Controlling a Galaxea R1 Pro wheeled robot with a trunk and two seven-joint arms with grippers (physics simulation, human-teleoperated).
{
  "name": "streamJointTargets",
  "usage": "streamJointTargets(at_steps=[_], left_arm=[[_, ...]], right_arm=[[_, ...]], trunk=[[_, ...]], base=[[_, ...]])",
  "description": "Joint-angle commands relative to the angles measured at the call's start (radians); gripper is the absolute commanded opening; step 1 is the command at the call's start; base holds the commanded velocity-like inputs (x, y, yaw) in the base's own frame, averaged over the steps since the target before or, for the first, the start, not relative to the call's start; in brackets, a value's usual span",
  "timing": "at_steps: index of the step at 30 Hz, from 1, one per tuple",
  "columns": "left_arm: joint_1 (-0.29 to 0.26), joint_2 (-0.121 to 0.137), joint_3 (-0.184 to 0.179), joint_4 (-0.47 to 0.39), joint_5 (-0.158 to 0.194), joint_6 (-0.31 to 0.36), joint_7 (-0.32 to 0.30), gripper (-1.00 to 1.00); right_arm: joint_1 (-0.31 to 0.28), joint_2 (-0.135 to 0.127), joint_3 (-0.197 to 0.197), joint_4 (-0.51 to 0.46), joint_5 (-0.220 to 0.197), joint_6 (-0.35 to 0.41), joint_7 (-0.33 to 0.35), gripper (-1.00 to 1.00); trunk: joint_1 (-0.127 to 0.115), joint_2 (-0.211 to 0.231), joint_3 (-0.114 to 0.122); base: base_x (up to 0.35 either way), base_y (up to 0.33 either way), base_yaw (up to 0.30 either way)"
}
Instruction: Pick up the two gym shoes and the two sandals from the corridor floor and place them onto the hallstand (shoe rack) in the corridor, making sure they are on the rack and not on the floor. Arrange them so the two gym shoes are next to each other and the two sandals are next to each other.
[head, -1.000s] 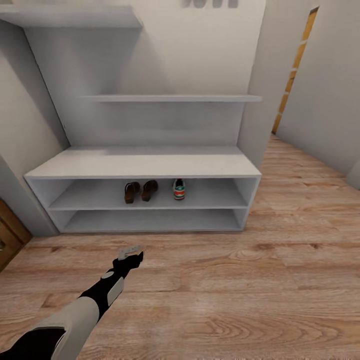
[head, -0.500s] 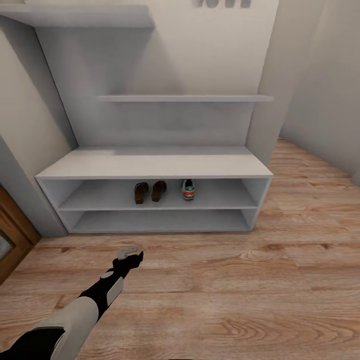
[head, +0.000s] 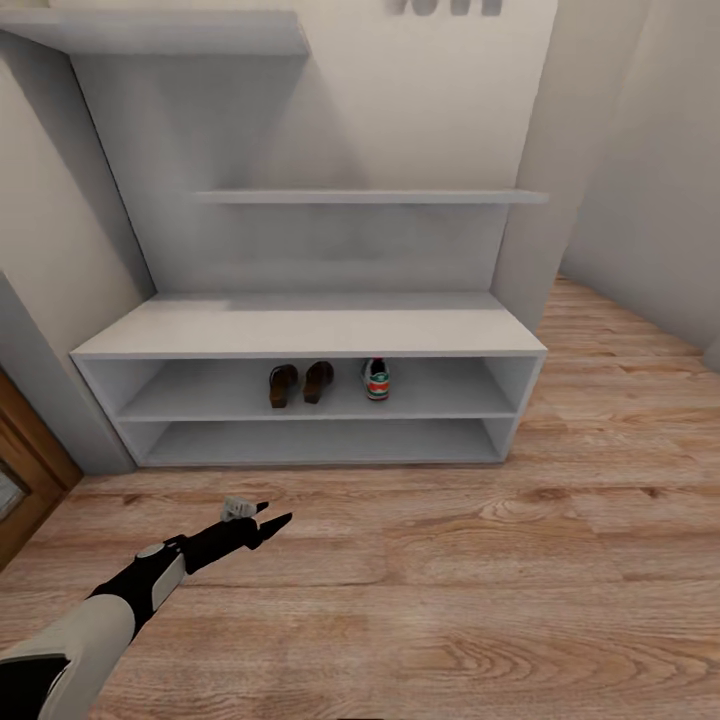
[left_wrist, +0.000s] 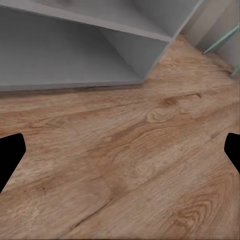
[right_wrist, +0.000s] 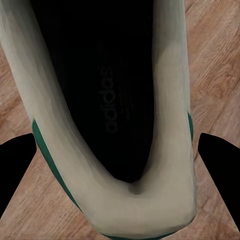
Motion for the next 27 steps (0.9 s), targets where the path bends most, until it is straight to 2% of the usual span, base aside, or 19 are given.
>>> streamJointTargets(at_steps=[1,2,5,8,9,10,11,13,14,15,16,18,20,22,25,27], left_arm=[[0.0,0.001,0.002,0.001,-0.003,-0.006,-0.005,1.0],[0.0,0.002,0.002,0.0,-0.003,-0.006,-0.007,1.0],[0.0,0.002,0.001,-0.001,-0.004,-0.007,-0.006,1.0],[0.0,0.0,0.0,-0.002,-0.005,-0.007,-0.006,1.0],[0.0,0.0,0.0,-0.002,-0.006,-0.007,-0.006,1.0],[0.0,-0.001,0.0,-0.001,-0.006,-0.008,-0.006,1.0],[0.0,-0.002,0.0,-0.002,-0.006,-0.008,-0.006,1.0],[0.0,-0.005,0.0,-0.001,-0.006,-0.008,-0.005,1.0],[0.0,-0.005,0.0,-0.001,-0.006,-0.008,-0.005,1.0],[0.0,-0.006,0.0,-0.001,-0.006,-0.008,-0.005,1.0],[0.0,-0.006,0.0,-0.001,-0.006,-0.008,-0.005,1.0],[0.0,-0.006,0.0,-0.001,-0.006,-0.008,-0.005,1.0],[0.0,-0.006,0.0,-0.001,-0.006,-0.008,-0.006,1.0],[0.0,-0.006,0.0,-0.001,-0.006,-0.008,-0.006,1.0],[0.0,-0.005,0.0,0.0,-0.007,-0.008,-0.006,1.0],[0.0,-0.004,0.0,0.001,-0.007,-0.008,-0.005,1.0]], right_arm=[[-0.001,0.002,-0.005,-0.001,0.0,0.006,0.004,-1.0],[-0.001,0.01,-0.003,-0.002,0.0,0.006,0.004,-1.0],[-0.001,0.093,0.007,-0.001,0.005,0.006,0.002,-1.0],[-0.002,0.265,0.044,-0.008,0.016,0.007,-0.005,-1.0],[-0.003,0.293,0.056,-0.014,0.022,0.007,-0.005,-1.0],[-0.004,0.388,0.133,-0.068,0.067,0.011,-0.011,-1.0],[-0.004,0.41,0.158,-0.085,0.084,0.011,-0.015,-1.0],[-0.005,0.497,0.249,-0.142,0.159,0.015,-0.056,-1.0],[-0.005,0.541,0.28,-0.16,0.192,0.016,-0.088,-1.0],[-0.005,0.564,0.292,-0.167,0.206,0.017,-0.105,-1.0],[-0.005,0.631,0.315,-0.179,0.243,0.021,-0.156,-1.0],[-0.006,0.707,0.33,-0.186,0.288,0.044,-0.214,-1.0],[-0.006,0.741,0.334,-0.187,0.315,0.07,-0.232,-1.0],[-0.006,0.795,0.338,-0.188,0.365,0.137,-0.251,-1.0],[-0.009,0.842,0.339,-0.19,0.404,0.205,-0.259,-1.0],[-0.018,0.903,0.34,-0.192,0.438,0.255,-0.264,-1.0]], trunk=[[0.0,0.0,-0.001],[0.0,0.0,-0.001],[0.0,0.0,-0.001],[0.0,0.0,-0.001],[0.0,0.0,-0.001],[0.0,0.0,-0.001],[0.0,0.0,-0.001],[0.0,0.0,-0.001],[0.0,0.0,-0.001],[0.0,0.0,-0.001],[0.0,0.0,-0.001],[0.0,0.0,-0.001],[0.0,0.0,-0.001],[0.0,0.0,-0.001],[0.0,0.0,-0.001],[0.0,0.0,-0.001]], base=[[0.0,0.0,0.0],[0.0,0.0,0.0],[0.0,0.0,0.0],[0.0,0.0,0.0],[0.0,0.0,0.0],[0.0,0.0,0.0],[0.0,0.0,0.0],[0.0,0.0,0.0],[0.0,0.0,0.0],[0.0,0.0,0.0],[0.0,0.0,0.0],[0.0,0.0,0.0],[0.0,0.0,0.0],[0.0,0.0,0.0],[0.0,0.0,0.0],[0.0,0.0,0.0]])
